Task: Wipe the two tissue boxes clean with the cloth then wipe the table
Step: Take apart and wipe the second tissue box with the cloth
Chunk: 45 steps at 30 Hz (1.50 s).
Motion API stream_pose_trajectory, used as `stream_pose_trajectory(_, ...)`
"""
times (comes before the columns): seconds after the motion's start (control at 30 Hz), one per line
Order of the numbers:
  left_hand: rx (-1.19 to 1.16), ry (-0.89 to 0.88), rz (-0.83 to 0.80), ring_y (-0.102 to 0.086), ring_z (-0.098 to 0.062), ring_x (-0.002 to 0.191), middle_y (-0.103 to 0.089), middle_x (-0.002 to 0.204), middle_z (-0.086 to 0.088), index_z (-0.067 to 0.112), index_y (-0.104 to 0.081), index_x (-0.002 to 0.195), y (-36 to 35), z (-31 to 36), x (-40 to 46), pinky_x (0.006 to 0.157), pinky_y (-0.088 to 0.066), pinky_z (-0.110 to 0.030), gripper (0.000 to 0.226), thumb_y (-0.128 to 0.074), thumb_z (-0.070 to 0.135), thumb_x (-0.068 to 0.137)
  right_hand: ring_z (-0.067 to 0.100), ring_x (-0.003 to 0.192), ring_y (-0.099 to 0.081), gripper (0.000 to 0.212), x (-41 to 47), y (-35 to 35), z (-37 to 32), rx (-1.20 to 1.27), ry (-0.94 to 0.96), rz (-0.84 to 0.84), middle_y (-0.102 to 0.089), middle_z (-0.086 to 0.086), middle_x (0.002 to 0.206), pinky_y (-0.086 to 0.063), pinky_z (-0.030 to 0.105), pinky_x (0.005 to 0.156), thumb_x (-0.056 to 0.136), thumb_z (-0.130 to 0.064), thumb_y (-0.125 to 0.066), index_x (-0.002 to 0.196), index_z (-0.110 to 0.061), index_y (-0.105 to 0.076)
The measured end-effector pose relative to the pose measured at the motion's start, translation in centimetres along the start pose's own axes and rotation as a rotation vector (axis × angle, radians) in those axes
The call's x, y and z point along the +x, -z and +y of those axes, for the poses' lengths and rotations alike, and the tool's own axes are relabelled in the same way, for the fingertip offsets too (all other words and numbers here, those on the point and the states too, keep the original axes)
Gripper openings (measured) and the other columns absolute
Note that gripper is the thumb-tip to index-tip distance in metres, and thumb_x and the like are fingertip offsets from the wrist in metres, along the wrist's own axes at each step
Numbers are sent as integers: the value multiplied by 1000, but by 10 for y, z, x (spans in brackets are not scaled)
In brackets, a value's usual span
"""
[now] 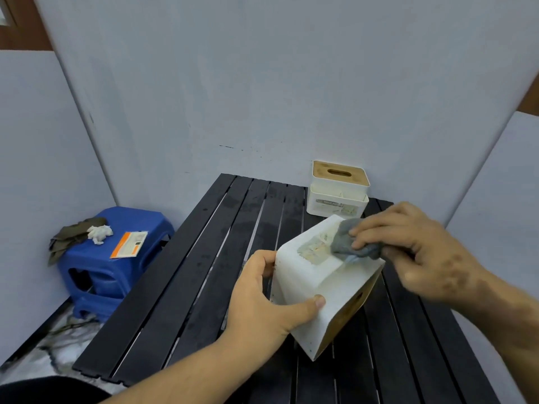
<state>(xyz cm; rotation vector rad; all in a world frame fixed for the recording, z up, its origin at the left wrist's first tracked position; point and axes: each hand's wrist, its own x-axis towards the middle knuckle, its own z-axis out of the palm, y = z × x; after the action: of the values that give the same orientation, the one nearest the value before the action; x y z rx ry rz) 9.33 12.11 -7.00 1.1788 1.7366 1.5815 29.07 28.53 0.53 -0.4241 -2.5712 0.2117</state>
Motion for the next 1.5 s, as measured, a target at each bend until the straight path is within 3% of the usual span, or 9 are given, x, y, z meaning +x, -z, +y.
stream_pose_trajectory(0.1,5,1,-21,-60,6,102,-70,108,14,31,-62,107,1,2,1,77,-38,2,60,-98,22,59,30,94,-55,65,0,0,-4,-70,-76,94,-65,-28,112,-52,46,79,68,3,-52,111,-44,-64)
stream_pose_trajectory(0.27,-11,-12,-54,-65,3,92,-74,97,12,23,-65,102,2,6,2,75,-42,-1,53,-96,11,61,22,90,-51,53,13,-18,-48,28,114,-91,-67,-27,115,-49,38,75,71,3,-56,105,-35,-72)
stream_pose_trajectory(0.43,7,-1,-37,-62,4,101,-71,106,16,31,-63,105,2,4,1,75,-41,-1,58,-97,20,60,18,98,-45,61,17,-11,14,-69,-317,57,-55,-40,113,-47,48,91,84,7,-55,101,-50,-68)
stream_pose_trajectory(0.63,32,-27,-48,-61,4,99,-70,103,21,31,-64,104,2,6,1,76,-41,-1,56,-97,21,60,20,97,-47,54,45,-22,-50,-86,-87,-128,-66,-24,117,-41,42,83,83,0,-53,112,-43,-67)
stream_pose_trajectory(0.8,23,-21,-82,-59,8,100,-68,104,26,29,-63,105,0,9,-3,76,-40,1,58,-97,18,60,20,107,-54,59,38,-15,20,-11,-433,-12,-66,-12,115,-44,33,96,93,1,-52,96,-57,-64)
stream_pose_trajectory(1.0,11,-26,-69,-60,4,100,-70,105,21,31,-64,105,-3,6,-2,75,-40,-1,59,-98,19,58,15,109,-51,61,42,-25,-22,98,-216,-152,-63,-9,115,-43,31,95,87,-4,-52,103,-62,-59)
stream_pose_trajectory(1.33,-3,-23,-82,-60,7,101,-69,104,24,28,-64,106,-6,7,-3,77,-40,0,61,-98,18,57,12,104,-64,54,18,-20,34,545,-573,142,-68,-9,111,-49,13,77,98,5,-52,94,-46,-70)
stream_pose_trajectory(1.43,-11,-20,-88,-60,6,98,-70,102,23,26,-64,105,-6,7,-2,75,-40,0,61,-98,16,56,13,108,-57,56,17,-10,17,345,-525,79,-65,-10,115,-46,8,80,95,9,-52,92,-46,-66)
stream_pose_trajectory(1.5,-21,-21,-78,-61,5,98,-70,102,21,26,-65,104,-7,7,-1,75,-39,1,60,-99,18,55,14,106,-49,58,22,-9,-10,104,-346,10,-66,-17,113,-46,28,92,88,9,-52,89,-47,-66)
